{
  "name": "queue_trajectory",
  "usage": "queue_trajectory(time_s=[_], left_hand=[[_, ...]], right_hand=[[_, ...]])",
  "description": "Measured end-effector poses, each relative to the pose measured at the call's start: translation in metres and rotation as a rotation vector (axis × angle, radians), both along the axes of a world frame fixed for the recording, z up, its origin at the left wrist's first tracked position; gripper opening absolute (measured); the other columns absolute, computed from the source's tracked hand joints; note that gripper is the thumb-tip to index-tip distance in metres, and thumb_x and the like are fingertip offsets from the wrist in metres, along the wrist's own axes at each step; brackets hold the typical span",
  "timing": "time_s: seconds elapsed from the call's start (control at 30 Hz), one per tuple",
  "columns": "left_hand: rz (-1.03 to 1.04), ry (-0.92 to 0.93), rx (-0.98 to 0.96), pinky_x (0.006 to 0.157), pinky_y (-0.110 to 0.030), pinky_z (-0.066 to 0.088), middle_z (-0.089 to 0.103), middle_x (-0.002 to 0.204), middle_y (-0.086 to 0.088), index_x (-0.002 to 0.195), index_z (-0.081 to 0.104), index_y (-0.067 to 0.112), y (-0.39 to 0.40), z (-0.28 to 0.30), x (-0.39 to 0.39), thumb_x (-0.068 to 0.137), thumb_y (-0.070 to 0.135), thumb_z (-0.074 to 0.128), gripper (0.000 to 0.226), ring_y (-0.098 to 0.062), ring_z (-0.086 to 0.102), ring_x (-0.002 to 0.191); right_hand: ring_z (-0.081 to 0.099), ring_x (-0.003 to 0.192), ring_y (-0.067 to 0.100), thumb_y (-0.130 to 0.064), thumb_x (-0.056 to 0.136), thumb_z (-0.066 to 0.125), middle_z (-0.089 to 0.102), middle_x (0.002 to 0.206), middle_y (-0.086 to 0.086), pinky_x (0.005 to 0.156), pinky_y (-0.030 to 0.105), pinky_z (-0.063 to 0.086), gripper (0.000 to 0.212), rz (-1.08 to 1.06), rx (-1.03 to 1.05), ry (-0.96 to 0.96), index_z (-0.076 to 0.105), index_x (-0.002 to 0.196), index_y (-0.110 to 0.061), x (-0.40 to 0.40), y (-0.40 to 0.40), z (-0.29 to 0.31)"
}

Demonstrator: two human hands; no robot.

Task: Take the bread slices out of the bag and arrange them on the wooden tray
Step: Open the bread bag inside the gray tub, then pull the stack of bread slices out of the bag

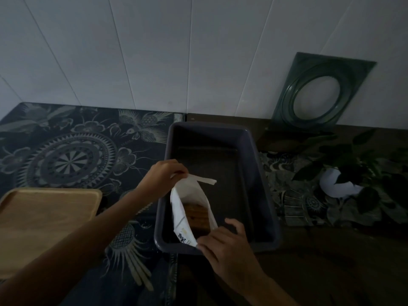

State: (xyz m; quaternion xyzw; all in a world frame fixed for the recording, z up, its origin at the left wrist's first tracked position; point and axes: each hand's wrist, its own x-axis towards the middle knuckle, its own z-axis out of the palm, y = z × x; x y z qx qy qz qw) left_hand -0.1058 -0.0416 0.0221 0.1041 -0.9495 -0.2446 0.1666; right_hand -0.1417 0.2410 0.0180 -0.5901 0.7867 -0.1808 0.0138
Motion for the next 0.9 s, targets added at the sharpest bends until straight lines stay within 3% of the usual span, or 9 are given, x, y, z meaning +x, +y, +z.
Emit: queue_trajectory(time_s=[0.17,0.37,0.47,0.53,0.7,0.73,0.8,0.87,0.9], left_hand=[[-0.001,0.021,0.009,0.075,-0.032,0.059,0.071,0.094,0.003,0.097,0.077,0.018,0.006,-0.004,0.004,0.09,0.016,0.07,0.01,-0.007,0.066,0.081],[0.01,0.032,0.089,0.071,-0.022,0.055,0.072,0.088,0.004,0.092,0.077,0.018,0.006,-0.003,0.011,0.086,0.017,0.076,0.007,-0.007,0.067,0.076],[0.003,0.021,0.142,0.071,-0.008,0.047,0.071,0.088,0.009,0.092,0.075,0.022,0.004,-0.003,0.013,0.086,0.019,0.075,0.007,0.001,0.064,0.076],[-0.014,0.014,0.156,0.072,-0.009,0.049,0.071,0.089,0.008,0.093,0.075,0.022,0.003,-0.003,0.014,0.087,0.02,0.074,0.007,0.0,0.065,0.078],[-0.028,0.044,0.171,0.074,-0.017,0.054,0.073,0.09,0.006,0.093,0.076,0.021,0.001,0.0,0.015,0.087,0.02,0.074,0.006,-0.003,0.067,0.081],[-0.031,0.045,0.173,0.075,-0.019,0.055,0.073,0.09,0.006,0.093,0.077,0.021,0.0,0.0,0.015,0.088,0.02,0.073,0.006,-0.003,0.067,0.081],[-0.036,0.048,0.17,0.075,-0.023,0.056,0.073,0.091,0.005,0.094,0.077,0.02,-0.002,0.0,0.015,0.088,0.021,0.073,0.007,-0.006,0.067,0.082],[-0.038,0.056,0.168,0.077,-0.027,0.056,0.073,0.093,0.003,0.096,0.077,0.019,-0.004,-0.001,0.016,0.089,0.021,0.072,0.009,-0.009,0.068,0.083],[-0.039,0.06,0.173,0.078,-0.028,0.056,0.073,0.094,0.002,0.097,0.077,0.018,-0.005,-0.001,0.017,0.089,0.021,0.072,0.01,-0.01,0.068,0.084]], right_hand=[[0.067,0.095,0.004,-0.038,0.095,0.054,0.073,0.093,-0.017,0.106,0.038,0.022,0.022,-0.035,0.059,-0.032,0.075,0.098,-0.034,-0.003,-0.003,0.012],[0.053,0.125,0.004,-0.024,0.09,0.055,0.072,0.121,-0.015,0.113,0.034,0.022,0.03,0.08,0.11,-0.094,0.076,0.109,-0.03,-0.014,-0.035,0.041],[0.061,0.116,0.011,-0.011,0.093,0.055,0.074,0.119,-0.004,0.106,0.028,0.042,0.031,0.112,0.153,-0.172,0.075,0.114,-0.021,-0.021,-0.073,0.057],[0.065,0.108,0.02,-0.007,0.097,0.054,0.072,0.117,0.003,0.095,0.035,0.054,0.03,0.064,0.304,-0.198,0.072,0.118,-0.017,-0.024,-0.104,0.06],[0.056,0.079,0.019,-0.01,0.097,0.06,0.054,0.077,0.003,0.077,0.035,0.052,0.005,0.043,0.758,-0.069,0.063,0.094,-0.008,-0.02,-0.157,0.042],[0.056,0.078,0.02,-0.014,0.098,0.06,0.053,0.075,0.003,0.077,0.035,0.051,0.013,0.027,0.793,-0.039,0.058,0.085,-0.011,-0.019,-0.162,0.033],[0.062,0.099,0.027,-0.02,0.103,0.056,0.065,0.102,0.012,0.09,0.037,0.051,0.008,-0.027,0.917,-0.102,0.062,0.1,-0.015,-0.019,-0.172,0.015],[0.049,0.132,0.034,-0.025,0.108,0.047,0.051,0.144,0.019,0.112,0.041,0.038,0.038,-0.079,1.062,-0.239,0.05,0.139,-0.004,-0.019,-0.174,-0.003],[0.043,0.137,0.034,-0.029,0.108,0.045,0.044,0.152,0.019,0.116,0.043,0.035,0.047,-0.081,1.08,-0.256,0.04,0.148,-0.004,-0.02,-0.172,-0.012]])
